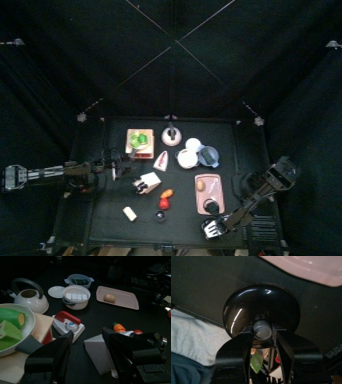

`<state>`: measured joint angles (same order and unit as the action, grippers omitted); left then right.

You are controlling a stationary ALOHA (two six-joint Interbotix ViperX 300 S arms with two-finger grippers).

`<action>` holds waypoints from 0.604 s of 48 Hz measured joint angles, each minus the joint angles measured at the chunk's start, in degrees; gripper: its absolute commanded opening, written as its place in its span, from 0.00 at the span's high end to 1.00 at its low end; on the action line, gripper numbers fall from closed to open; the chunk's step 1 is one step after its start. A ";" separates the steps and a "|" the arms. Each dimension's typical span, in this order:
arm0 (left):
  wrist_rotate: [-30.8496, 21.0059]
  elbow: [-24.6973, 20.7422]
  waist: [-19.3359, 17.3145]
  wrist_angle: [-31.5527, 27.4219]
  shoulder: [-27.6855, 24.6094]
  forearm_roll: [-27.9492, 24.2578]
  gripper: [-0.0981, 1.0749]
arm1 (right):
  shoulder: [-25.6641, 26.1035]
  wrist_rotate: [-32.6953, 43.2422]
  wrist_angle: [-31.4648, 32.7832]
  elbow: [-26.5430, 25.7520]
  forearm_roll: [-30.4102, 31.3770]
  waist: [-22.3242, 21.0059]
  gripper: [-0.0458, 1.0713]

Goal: Place pot lid on pot

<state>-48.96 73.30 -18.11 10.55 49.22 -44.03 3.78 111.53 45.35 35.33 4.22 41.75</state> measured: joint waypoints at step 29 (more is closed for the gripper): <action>0.00 0.00 -0.09 -0.88 0.00 0.70 0.18 | 10.90 -0.26 8.35 3.34 10.90 -18.37 0.41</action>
<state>-48.96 73.30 -18.19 9.67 49.22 -43.33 14.68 111.27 53.70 38.67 15.12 23.38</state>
